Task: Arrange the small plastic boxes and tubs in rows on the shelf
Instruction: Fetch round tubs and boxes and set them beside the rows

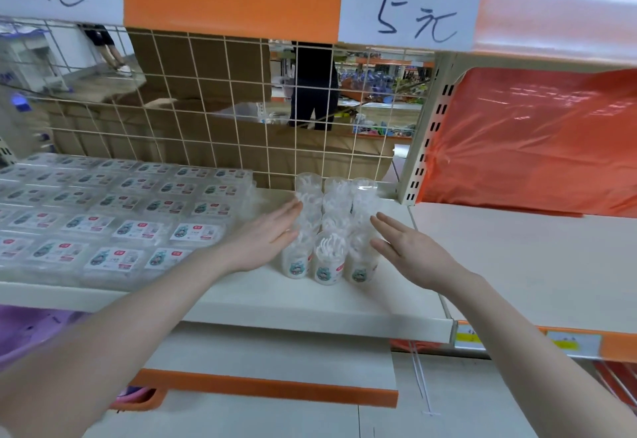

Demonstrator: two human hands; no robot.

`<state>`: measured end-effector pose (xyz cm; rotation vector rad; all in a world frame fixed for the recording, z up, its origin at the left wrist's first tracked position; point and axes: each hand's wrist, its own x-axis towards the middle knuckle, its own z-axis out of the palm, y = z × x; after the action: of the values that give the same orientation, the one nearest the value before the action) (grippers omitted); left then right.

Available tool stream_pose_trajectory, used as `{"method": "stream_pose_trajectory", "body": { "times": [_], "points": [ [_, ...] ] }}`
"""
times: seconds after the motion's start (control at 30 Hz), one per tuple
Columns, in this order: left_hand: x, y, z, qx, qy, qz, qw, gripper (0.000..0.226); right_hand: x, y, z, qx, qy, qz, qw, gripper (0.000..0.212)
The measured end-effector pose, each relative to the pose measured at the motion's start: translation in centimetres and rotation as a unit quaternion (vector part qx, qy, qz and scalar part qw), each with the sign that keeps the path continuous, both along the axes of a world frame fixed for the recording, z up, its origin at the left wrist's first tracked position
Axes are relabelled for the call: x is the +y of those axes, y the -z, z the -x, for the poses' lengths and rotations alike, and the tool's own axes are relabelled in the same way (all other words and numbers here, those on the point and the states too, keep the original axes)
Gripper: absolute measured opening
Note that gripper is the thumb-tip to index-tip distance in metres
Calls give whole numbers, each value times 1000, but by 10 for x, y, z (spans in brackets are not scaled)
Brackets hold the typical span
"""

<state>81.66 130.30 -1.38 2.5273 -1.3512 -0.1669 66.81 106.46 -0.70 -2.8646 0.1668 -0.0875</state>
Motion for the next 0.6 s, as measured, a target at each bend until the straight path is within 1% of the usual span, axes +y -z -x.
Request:
{"method": "stream_pose_trajectory", "body": {
  "times": [0.17,0.43,0.5,0.6],
  "points": [
    [-1,9,8,24,-6,14,1000,54,-4,6,-2,-18,-3,24,1000,56],
    [-7,17,18,23,-38,58,997,55,-1,13,-2,-71,-8,36,997,52],
    [-8,19,19,22,-49,69,996,55,-2,13,-2,-67,-8,31,997,53],
    [-8,21,18,24,-47,93,994,60,-5,11,-4,-56,9,-14,998,54]
  ]
}}
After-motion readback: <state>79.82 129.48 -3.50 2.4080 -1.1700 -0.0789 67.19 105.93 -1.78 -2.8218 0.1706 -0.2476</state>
